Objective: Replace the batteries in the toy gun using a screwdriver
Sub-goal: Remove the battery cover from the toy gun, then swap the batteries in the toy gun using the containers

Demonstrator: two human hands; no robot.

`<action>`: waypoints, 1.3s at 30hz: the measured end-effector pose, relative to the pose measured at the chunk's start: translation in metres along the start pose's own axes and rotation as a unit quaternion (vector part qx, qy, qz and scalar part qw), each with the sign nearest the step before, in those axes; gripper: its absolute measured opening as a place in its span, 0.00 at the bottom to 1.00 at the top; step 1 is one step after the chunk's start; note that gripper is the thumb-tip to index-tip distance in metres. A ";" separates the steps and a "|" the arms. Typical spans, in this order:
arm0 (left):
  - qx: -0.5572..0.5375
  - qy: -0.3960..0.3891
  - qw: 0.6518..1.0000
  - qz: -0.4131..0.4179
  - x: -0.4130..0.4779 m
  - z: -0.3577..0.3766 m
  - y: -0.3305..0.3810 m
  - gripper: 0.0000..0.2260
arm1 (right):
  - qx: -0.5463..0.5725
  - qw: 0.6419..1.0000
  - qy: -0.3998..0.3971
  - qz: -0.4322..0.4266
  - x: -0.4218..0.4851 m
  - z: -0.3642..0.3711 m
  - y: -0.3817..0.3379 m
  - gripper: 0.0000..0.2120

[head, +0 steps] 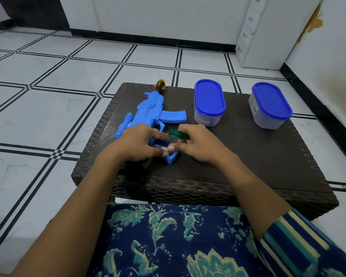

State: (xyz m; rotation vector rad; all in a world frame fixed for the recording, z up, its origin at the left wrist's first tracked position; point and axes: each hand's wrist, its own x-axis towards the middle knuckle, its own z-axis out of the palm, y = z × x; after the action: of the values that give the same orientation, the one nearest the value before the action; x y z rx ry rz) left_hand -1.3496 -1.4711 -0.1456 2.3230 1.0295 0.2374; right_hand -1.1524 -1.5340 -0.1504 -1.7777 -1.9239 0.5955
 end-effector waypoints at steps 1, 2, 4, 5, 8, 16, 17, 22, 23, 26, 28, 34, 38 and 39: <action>0.003 0.007 1.000 -0.003 0.001 0.001 0.000 0.26 | 0.003 1.000 0.017 0.001 0.001 0.001 0.000 0.18; 0.004 0.012 1.000 -0.007 0.002 0.002 0.001 0.26 | -0.002 1.000 0.029 0.005 0.002 0.003 -0.001 0.18; 0.003 0.024 1.000 -0.016 0.002 0.003 0.000 0.25 | -0.032 0.999 0.019 0.019 0.005 0.007 -0.003 0.18; 0.003 0.033 0.999 -0.019 0.002 0.004 -0.001 0.25 | -0.045 0.999 0.012 0.026 0.005 0.009 -0.004 0.17; 0.012 0.061 0.998 -0.023 0.001 0.005 -0.002 0.20 | -0.079 0.996 0.015 0.030 0.006 0.011 -0.006 0.16; -0.095 0.151 0.984 -0.008 -0.005 0.004 0.008 0.06 | 0.095 0.993 0.065 0.005 0.008 -0.004 -0.015 0.12; -0.142 0.173 0.975 -0.009 -0.005 0.003 0.011 0.05 | 0.125 0.990 0.070 0.000 0.006 -0.009 -0.015 0.09; -0.408 0.227 0.883 -0.043 -0.001 0.007 0.036 0.06 | 0.182 0.982 0.055 -0.019 -0.001 -0.014 -0.015 0.12; -0.441 0.215 0.870 -0.044 0.000 0.009 0.041 0.05 | 0.169 0.983 0.071 -0.020 0.000 -0.010 -0.015 0.13; -0.507 0.186 0.840 -0.051 0.004 0.015 0.045 0.06 | 0.142 0.982 0.122 -0.006 0.003 -0.010 -0.014 0.12; -0.470 0.201 0.856 -0.073 0.009 0.018 0.040 0.09 | 0.131 0.982 0.132 0.031 0.002 -0.018 -0.010 0.11; -0.099 0.276 0.953 -0.082 0.007 0.014 0.023 0.08 | -0.019 0.977 0.117 0.176 -0.002 -0.035 0.018 0.14; 0.026 0.223 0.972 -0.070 0.005 0.020 0.023 0.08 | -0.080 0.975 0.064 0.199 0.002 -0.029 0.021 0.11; 0.026 0.223 0.972 -0.076 0.004 0.021 0.023 0.09 | -0.082 0.975 0.059 0.200 0.003 -0.027 0.021 0.12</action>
State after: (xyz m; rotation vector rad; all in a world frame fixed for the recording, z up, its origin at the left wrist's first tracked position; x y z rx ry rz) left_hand -1.3243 -1.4893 -0.1494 2.2729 1.4370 0.7012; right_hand -1.1201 -1.5289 -0.1412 -2.2773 -1.5817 0.4570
